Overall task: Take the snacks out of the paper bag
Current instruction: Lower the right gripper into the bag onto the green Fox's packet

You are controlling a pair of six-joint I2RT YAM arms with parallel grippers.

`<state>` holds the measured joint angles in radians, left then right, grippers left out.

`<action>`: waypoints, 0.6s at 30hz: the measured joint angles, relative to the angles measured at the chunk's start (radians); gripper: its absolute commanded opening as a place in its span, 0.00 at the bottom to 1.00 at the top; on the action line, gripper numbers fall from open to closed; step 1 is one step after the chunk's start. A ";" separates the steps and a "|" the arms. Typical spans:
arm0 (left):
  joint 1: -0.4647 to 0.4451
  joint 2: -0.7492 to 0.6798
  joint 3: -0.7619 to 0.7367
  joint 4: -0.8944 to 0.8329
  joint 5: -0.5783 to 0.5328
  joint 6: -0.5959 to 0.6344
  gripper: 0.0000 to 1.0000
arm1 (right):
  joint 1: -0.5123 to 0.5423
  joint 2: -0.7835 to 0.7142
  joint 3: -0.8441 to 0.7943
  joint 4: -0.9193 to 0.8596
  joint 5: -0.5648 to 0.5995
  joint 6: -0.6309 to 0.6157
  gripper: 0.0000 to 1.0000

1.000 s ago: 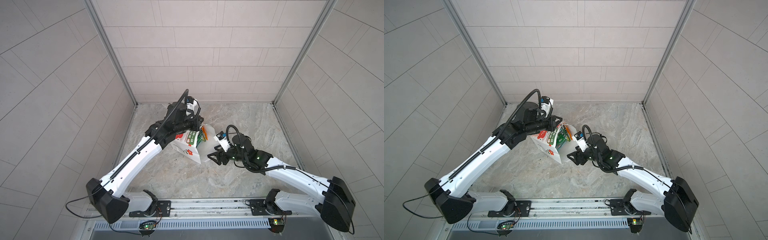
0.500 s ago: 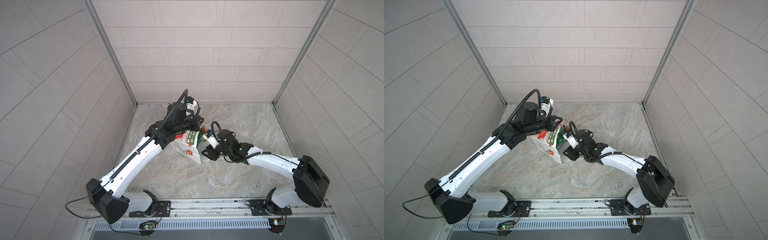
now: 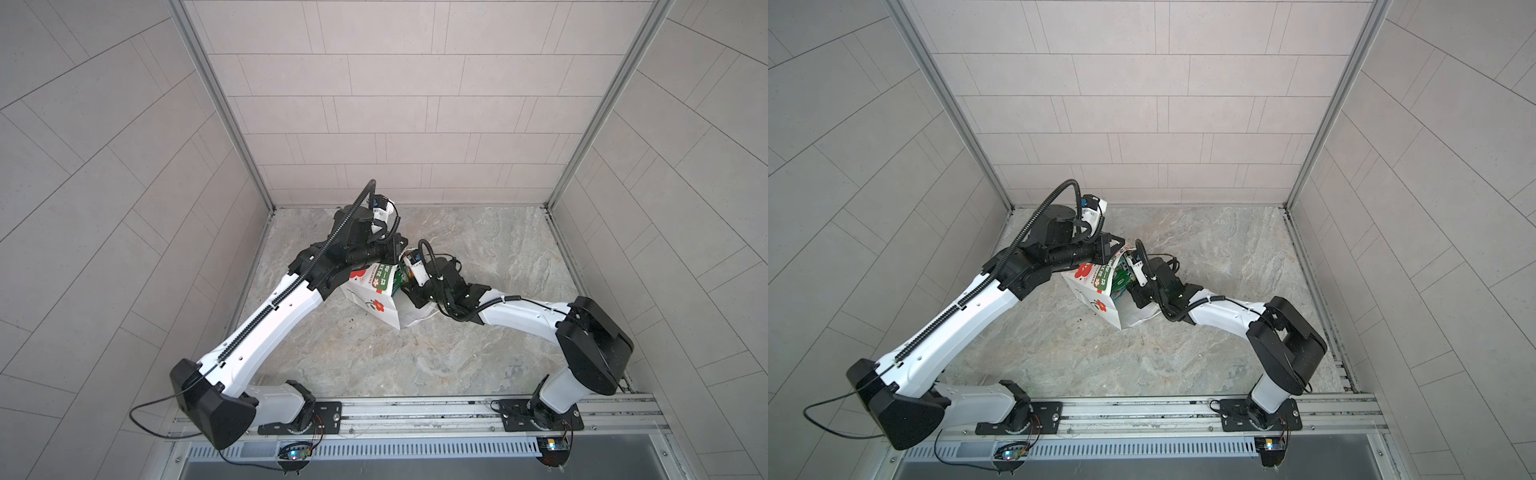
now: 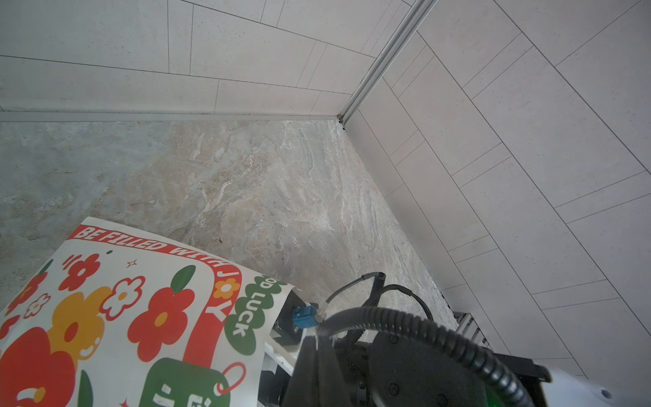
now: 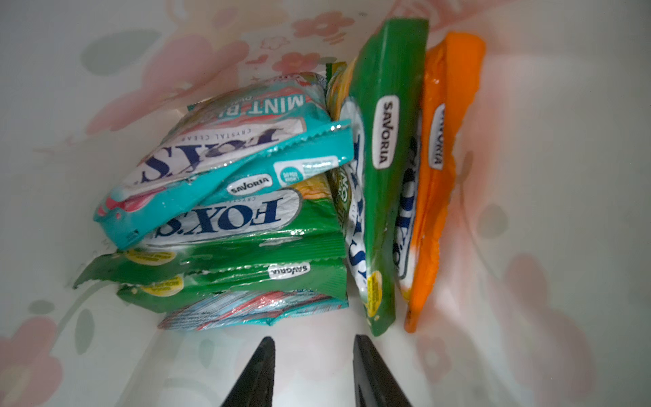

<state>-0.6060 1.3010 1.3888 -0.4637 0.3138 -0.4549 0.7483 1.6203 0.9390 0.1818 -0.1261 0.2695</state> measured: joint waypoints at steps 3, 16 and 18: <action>-0.001 0.000 0.000 -0.008 0.001 0.000 0.00 | 0.002 0.016 0.000 0.034 0.032 -0.002 0.30; -0.001 0.000 0.000 -0.020 0.008 0.000 0.00 | 0.000 0.089 0.008 0.135 0.091 -0.028 0.21; -0.001 0.000 0.000 -0.021 0.012 0.000 0.00 | -0.002 0.102 0.013 0.144 0.091 -0.032 0.21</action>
<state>-0.6071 1.3010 1.3891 -0.4847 0.3260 -0.4549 0.7464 1.7226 0.9524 0.3260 -0.0349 0.2371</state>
